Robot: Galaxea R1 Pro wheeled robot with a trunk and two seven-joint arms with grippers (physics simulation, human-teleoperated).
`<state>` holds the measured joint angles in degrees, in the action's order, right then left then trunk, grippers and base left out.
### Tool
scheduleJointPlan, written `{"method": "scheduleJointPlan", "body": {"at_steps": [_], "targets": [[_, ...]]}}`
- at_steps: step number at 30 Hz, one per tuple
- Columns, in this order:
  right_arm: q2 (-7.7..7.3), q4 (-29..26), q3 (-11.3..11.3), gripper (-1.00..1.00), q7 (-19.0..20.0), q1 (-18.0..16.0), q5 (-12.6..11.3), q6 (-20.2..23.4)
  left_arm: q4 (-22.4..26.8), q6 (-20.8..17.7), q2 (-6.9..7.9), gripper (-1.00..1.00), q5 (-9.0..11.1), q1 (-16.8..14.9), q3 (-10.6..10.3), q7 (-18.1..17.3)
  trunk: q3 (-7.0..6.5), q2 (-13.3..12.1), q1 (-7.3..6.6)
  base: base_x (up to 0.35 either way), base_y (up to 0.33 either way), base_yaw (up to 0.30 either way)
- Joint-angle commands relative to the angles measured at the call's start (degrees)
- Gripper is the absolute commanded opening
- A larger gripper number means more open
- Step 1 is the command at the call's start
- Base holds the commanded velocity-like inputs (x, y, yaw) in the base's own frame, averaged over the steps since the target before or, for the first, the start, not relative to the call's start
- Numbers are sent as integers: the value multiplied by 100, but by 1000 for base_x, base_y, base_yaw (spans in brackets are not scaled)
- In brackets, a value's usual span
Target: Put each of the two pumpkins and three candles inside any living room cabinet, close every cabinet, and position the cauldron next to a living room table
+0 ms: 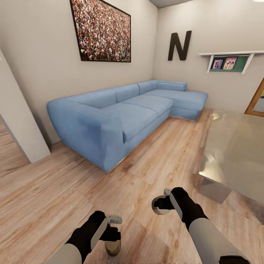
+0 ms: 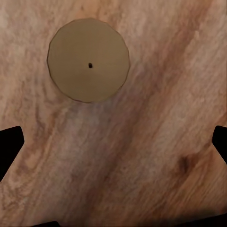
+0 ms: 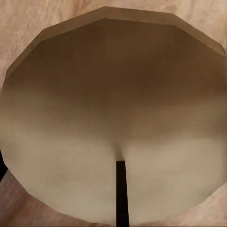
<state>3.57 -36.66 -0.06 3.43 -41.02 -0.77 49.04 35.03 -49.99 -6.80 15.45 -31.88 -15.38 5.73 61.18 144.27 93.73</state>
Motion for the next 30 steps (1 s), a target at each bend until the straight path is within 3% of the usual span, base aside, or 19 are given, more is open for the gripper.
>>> {"method": "scheduleJointPlan", "body": {"at_steps": [1, 4, 8, 9, 13, 16, 23, 30], "targets": [[1, -8, 8, -100, 2, -3, -11, 26, 9, -19, 3, 100, 63, -2, -21, 59, 28, 4, 1, 0, 0, 0], [3, -29, 91, -100, 6, -3, -15, 24, 12, -13, 4, 100, 60, -2, -19, 66, 95, 8, 9, 0, 0, 0], [4, -466, 218, -100, 9, 6, -19, 164, 16, 26, 4, 100, 64, -26, -18, 386, 139, 11, 14, 0, 0, 0], [4, -811, 223, -100, 13, 33, -19, 506, 11, 123, 4, 100, 64, -54, -18, 440, 139, 11, 14, 0, 0, 0], [8, -1567, 232, -100, 16, 278, -26, 1096, 6, 198, 4, 100, 68, -69, -18, 471, 139, 11, 14, 0, 0, 0], [23, -2000, 240, -100, 10, 479, -28, 1096, 11, 214, 4, 100, 71, -72, -18, 479, 161, 12, 16, 0, 0, 0], [67, -2247, 256, -100, 8, 582, -28, 1096, 13, 224, 4, 100, 73, -73, -18, 481, 316, 22, 34, 0, 0, 0], [74, -2370, 646, -100, 12, 661, -36, 1096, 13, 227, 4, 100, 73, -73, -18, 481, 471, 31, 52, 0, 0, 0]]}}
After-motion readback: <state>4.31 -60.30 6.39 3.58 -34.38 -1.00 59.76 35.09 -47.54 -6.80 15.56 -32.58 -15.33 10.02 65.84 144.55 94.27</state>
